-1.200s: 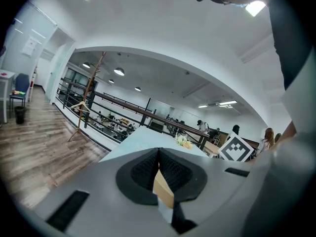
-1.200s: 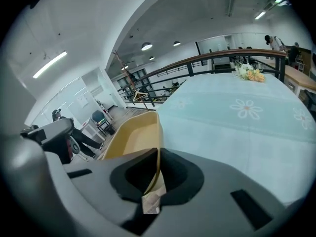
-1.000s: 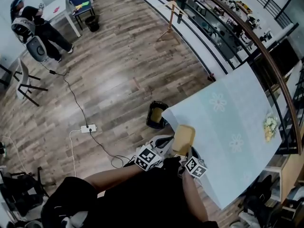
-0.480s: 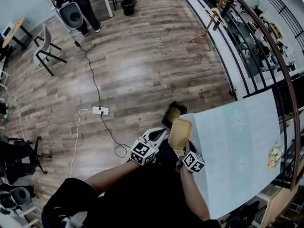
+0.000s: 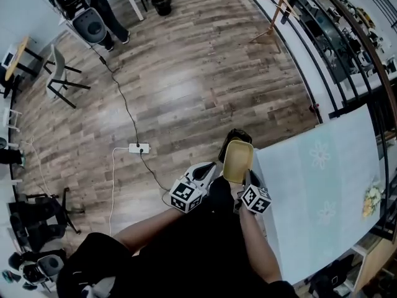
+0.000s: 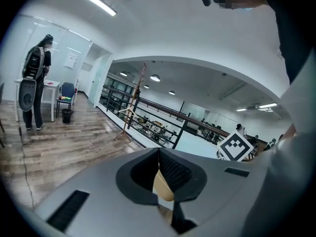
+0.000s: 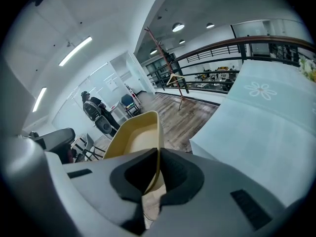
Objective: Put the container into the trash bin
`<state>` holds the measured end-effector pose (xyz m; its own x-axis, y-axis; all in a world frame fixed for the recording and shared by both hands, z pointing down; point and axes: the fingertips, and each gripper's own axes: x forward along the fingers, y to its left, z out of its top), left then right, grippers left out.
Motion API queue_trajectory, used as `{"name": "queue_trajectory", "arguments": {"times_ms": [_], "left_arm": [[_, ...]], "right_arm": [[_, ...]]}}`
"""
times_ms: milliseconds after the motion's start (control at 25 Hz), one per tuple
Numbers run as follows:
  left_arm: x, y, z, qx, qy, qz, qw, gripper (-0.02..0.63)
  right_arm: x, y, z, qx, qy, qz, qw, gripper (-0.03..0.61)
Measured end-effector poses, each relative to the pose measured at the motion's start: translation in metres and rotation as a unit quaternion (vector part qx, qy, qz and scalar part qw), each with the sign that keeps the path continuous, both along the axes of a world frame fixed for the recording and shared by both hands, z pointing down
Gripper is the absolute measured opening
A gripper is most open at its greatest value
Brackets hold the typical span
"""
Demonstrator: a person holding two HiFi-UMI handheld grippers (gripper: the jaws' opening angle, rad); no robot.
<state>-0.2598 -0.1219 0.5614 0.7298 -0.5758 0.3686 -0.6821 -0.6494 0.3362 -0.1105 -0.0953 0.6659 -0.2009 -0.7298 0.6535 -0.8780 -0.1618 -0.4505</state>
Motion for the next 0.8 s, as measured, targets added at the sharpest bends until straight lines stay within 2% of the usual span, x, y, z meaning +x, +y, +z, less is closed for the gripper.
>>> {"name": "queue_trajectory", "arguments": {"times_ms": [280, 480, 600, 800], "left_arm": [[0.025, -0.058, 0.009, -0.001, -0.033, 0.023, 0.9992, 0.015], [0.038, -0.094, 0.018, -0.011, -0.029, 0.017, 0.9994, 0.015], [0.039, -0.111, 0.028, -0.019, -0.025, 0.018, 0.9993, 0.015], [0.041, -0.124, 0.059, -0.052, -0.026, 0.075, 0.9954, 0.015]], "right_arm": [[0.022, -0.041, 0.024, -0.017, -0.003, 0.014, 1.000, 0.043], [0.024, -0.065, 0.051, -0.047, -0.002, -0.001, 0.999, 0.043], [0.022, -0.075, 0.067, -0.060, 0.018, -0.005, 0.998, 0.043], [0.017, -0.085, 0.102, -0.092, 0.031, 0.033, 0.995, 0.043]]}}
